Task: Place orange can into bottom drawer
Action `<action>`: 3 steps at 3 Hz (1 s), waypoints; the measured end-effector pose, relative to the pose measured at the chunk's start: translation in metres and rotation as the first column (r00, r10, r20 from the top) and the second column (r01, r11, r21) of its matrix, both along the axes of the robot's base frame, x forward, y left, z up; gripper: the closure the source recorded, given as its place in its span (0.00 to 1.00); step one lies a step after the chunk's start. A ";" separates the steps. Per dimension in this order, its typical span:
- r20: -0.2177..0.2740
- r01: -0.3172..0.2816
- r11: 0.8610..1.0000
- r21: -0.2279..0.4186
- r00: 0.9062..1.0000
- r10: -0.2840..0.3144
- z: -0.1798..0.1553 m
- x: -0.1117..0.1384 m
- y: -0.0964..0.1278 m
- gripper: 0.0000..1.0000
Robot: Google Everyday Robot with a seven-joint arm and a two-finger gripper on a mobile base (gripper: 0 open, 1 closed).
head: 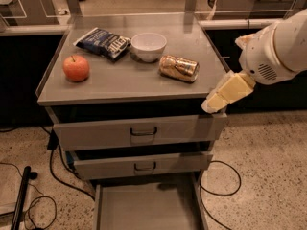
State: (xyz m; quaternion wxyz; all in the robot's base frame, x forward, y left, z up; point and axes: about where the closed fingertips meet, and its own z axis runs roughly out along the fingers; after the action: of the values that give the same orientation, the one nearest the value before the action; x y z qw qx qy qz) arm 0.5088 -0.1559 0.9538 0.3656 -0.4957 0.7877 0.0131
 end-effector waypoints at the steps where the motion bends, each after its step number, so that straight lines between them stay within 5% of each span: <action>1: 0.000 0.000 1.000 0.000 1.000 0.000 0.000 0.000 0.000 0.00; 2: 0.026 -0.032 0.999 -0.026 0.999 0.033 0.000 0.016 0.006 0.00; 3: 0.040 -0.126 0.991 -0.047 0.991 0.128 -0.007 0.043 0.016 0.00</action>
Offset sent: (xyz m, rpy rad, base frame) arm 0.0405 0.0120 -0.0043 -0.0574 -0.0548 0.0747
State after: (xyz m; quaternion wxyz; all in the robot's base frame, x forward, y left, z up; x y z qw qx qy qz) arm 0.5522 -0.1398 0.9467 0.3699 -0.5529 0.7466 0.0082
